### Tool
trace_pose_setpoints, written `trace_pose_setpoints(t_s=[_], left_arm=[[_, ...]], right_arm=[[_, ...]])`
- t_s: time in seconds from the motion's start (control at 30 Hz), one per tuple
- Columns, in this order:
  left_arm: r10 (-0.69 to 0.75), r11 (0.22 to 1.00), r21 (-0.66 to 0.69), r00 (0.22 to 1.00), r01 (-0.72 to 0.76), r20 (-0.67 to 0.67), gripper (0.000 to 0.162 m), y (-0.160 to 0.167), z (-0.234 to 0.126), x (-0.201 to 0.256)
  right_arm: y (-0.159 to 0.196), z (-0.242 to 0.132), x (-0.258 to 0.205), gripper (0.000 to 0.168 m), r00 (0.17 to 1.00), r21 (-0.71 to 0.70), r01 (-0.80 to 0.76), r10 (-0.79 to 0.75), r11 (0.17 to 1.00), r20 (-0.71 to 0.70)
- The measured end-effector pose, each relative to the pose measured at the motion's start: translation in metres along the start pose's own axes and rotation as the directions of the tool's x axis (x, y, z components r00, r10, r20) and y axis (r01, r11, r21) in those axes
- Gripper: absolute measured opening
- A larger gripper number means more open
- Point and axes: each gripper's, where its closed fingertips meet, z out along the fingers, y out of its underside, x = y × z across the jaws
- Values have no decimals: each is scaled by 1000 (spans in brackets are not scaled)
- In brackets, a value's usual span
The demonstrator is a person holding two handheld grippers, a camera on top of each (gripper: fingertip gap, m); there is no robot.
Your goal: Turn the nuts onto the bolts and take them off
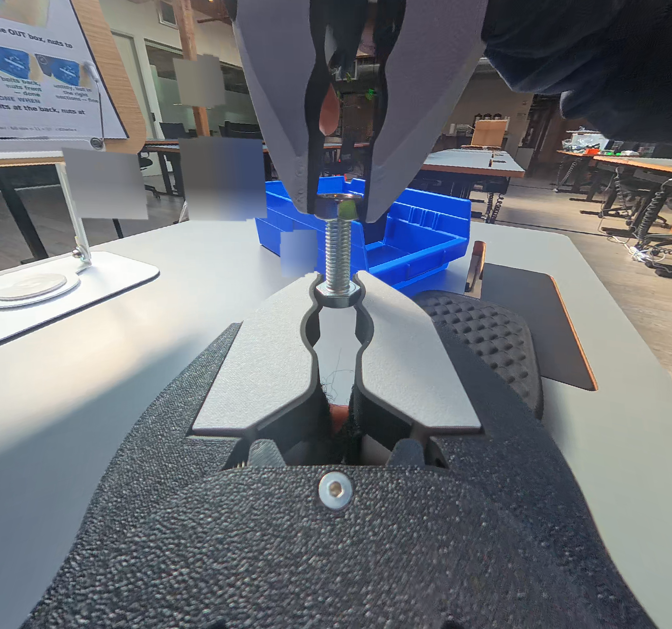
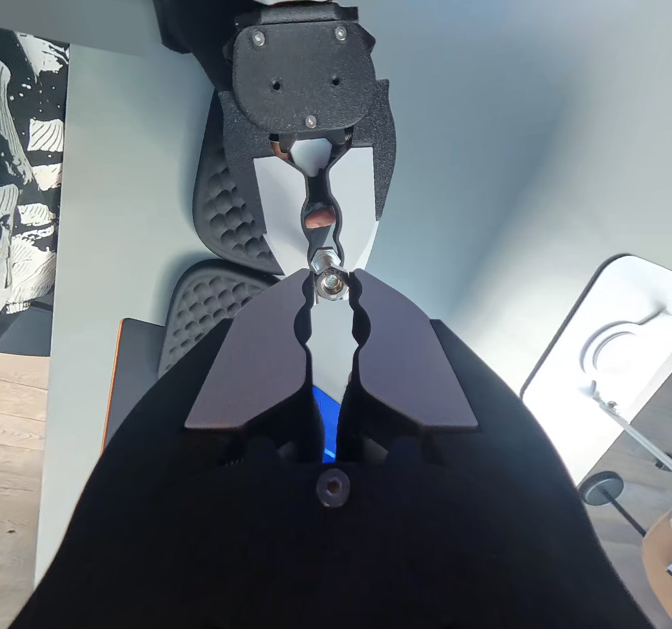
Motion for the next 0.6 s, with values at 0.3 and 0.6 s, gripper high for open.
trace_pose_setpoints(t_s=[0.3, 0.6], left_arm=[[-95, 995, -12, 855, 103, -509, 15, -5, -15, 47], [-163, 981, -78, 539, 176, -827, 15, -12, -44, 76]], right_arm=[[-10, -5, -33, 17, 841, 16, 539, -539, 842, 36], [-26, -7, -52, 17, 628, 80, 777, -776, 624, -54]])
